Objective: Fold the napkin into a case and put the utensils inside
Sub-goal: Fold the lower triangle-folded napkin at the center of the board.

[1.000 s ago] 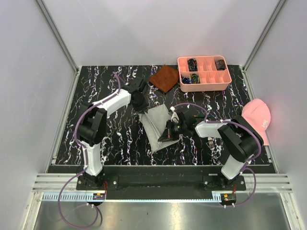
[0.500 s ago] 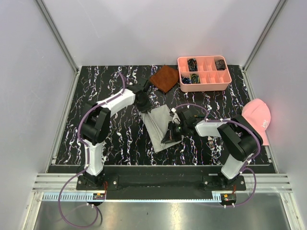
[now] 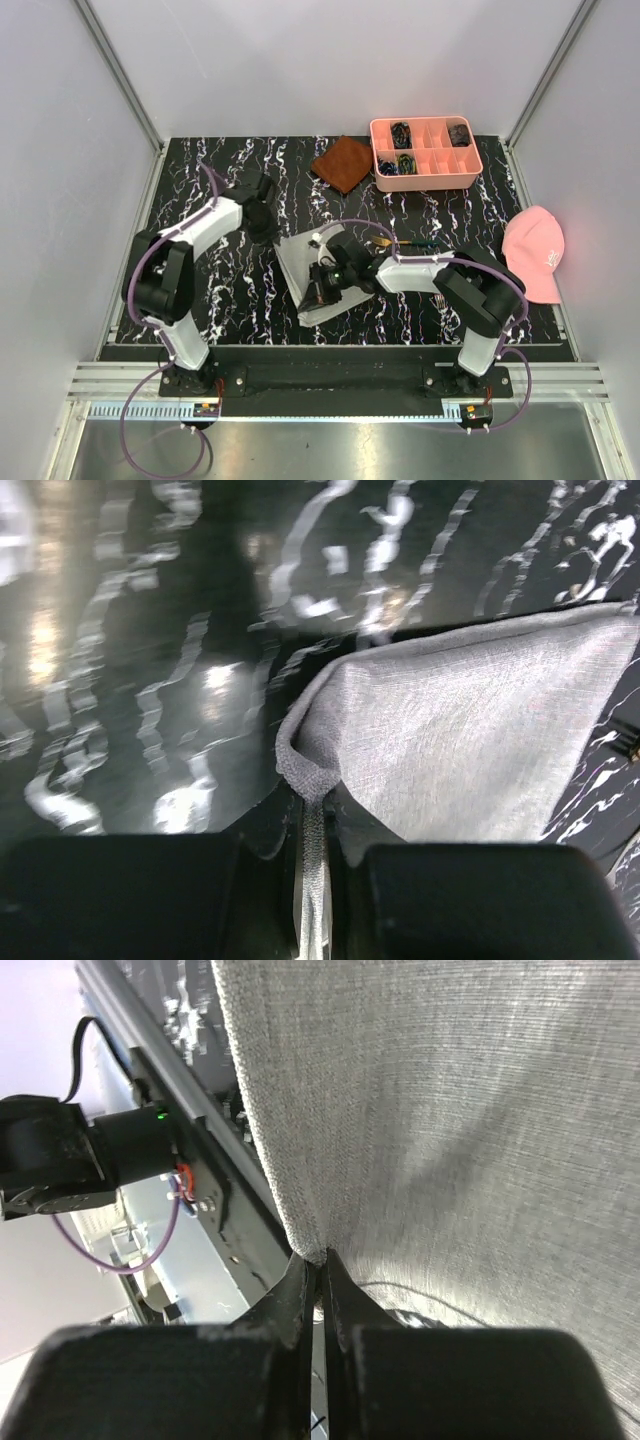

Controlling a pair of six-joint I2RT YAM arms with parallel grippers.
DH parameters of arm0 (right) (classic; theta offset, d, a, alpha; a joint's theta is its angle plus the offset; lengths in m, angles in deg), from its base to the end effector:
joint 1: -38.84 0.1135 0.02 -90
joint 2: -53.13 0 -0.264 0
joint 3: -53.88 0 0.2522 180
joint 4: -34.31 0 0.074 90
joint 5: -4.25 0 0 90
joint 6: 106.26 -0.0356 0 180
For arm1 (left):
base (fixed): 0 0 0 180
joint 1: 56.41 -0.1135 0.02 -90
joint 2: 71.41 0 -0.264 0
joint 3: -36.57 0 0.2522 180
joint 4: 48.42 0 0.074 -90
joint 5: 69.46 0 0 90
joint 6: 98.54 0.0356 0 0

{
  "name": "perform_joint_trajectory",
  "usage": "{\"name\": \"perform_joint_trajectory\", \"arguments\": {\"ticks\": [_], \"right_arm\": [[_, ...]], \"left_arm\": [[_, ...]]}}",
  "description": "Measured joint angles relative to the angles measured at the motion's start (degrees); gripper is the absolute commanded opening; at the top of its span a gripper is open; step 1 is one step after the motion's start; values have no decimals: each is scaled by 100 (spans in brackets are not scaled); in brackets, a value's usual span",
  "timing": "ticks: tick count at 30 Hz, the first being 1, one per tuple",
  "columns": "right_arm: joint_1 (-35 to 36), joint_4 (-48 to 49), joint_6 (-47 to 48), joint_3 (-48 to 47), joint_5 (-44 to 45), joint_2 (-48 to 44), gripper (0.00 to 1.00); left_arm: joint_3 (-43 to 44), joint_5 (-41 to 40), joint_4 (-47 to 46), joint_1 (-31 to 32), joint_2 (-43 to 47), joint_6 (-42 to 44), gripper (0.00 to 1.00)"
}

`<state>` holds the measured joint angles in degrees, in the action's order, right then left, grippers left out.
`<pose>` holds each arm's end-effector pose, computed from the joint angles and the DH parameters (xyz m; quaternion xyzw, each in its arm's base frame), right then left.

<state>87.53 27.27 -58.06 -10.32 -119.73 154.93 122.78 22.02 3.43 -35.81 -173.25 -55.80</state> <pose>0.2144 0.2741 0.1453 -0.1655 0.8740 0.4517 0.0682 0.3357 -0.1272 0.2027 -0.2236 0.9548 -0.1195 0.1549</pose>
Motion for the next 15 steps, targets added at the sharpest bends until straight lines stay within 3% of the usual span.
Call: {"name": "perform_joint_trajectory", "arguments": {"ticks": [7,15], "right_arm": [[219,214,-227,-245,-33,190,0],[42,424,-323,-26,-221,177,0]], "left_arm": [[-463,44,186,-505,708,197,10],[-114,46,212,-240,319,216,10]]}}
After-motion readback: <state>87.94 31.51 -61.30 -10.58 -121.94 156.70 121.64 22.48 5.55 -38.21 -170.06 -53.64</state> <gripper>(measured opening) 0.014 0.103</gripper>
